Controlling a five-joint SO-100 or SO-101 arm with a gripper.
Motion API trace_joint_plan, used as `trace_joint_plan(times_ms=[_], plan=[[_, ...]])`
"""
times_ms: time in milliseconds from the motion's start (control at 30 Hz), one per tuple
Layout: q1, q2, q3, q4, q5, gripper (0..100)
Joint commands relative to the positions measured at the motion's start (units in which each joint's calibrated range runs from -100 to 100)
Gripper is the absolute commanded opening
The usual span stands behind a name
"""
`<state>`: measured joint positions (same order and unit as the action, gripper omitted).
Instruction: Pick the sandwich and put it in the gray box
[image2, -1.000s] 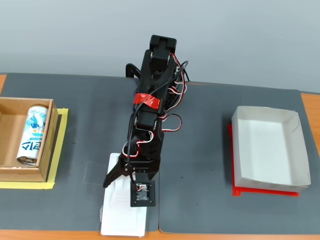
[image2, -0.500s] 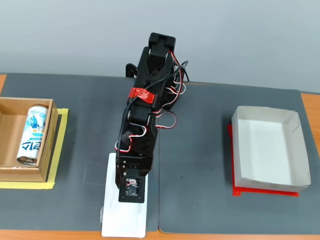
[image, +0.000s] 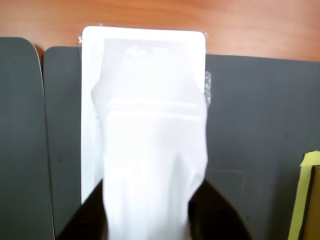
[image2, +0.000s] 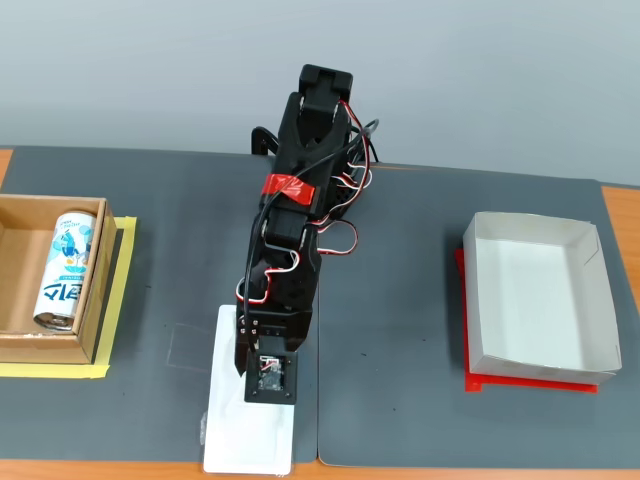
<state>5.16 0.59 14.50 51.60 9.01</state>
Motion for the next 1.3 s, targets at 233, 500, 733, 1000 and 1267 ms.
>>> trace_joint_plan(times_ms=[233,500,733,1000,1267], plan=[[-7.36,-12.85,2.64,-0.22,-0.49,2],[-16.39,-19.71,1.91,0.31,-0.55,2],[-26.16,-25.05,1.82,-0.39,-0.55,2],[-36.38,-28.02,0.65,-0.56,-0.75,2],[-44.36,-27.34,-5.23,-0.56,-3.67,2]])
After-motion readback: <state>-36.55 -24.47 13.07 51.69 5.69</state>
